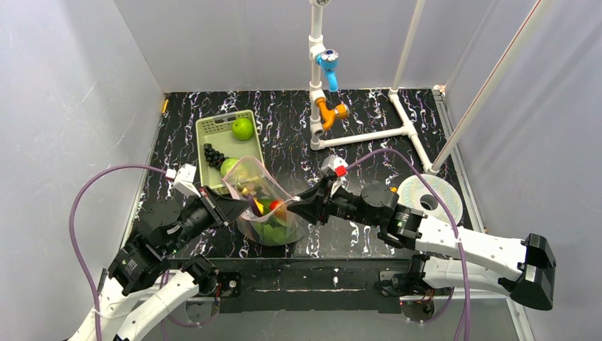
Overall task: Place the food in the zip-top bag and seal the zipper
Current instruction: Adjust the zipper food storage bag at the center of the board, then zip the zipper food storage bag at the center of the board.
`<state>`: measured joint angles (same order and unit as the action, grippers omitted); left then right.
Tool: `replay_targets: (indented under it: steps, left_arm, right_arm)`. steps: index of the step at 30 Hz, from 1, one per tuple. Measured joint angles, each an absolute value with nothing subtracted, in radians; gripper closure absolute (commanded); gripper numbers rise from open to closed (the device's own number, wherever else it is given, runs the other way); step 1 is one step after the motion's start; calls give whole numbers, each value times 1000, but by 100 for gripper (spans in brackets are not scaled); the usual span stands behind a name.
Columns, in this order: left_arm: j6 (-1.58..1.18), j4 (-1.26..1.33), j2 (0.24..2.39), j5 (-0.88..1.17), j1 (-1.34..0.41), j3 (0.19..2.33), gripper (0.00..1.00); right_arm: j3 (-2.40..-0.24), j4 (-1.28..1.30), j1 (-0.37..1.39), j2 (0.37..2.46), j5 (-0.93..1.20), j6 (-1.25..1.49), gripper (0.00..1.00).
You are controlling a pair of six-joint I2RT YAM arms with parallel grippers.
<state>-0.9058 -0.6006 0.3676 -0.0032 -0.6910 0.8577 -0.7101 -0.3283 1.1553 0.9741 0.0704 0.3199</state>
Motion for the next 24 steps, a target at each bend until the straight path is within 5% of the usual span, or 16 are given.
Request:
replay_targets:
  steps: [2, 3, 10, 15, 20, 24]
  left_arm:
    - [-904, -612, 361, -5, -691, 860, 96]
    - [-898, -617, 359, -6, -691, 863, 82]
    - [-664, -740, 428, 9, -691, 1121, 37]
    - [-450, -743, 619, 240, -691, 1376, 31]
    - [-219, -734, 816, 472, -691, 1378, 24]
    - [-76, -716, 949, 612, -691, 1377, 28]
  right_arm:
    - [-710, -338, 1155, 970, 60, 315, 96]
    - [-710, -339, 1155, 966, 57, 313, 99]
    - [-749, -270, 1148, 958, 95, 276, 99]
    - [-809, -194, 1110, 986, 205, 259, 99]
    - [-889, -128, 1042, 1048, 332, 254, 99]
    - [-938, -84, 995, 1086, 422, 258, 99]
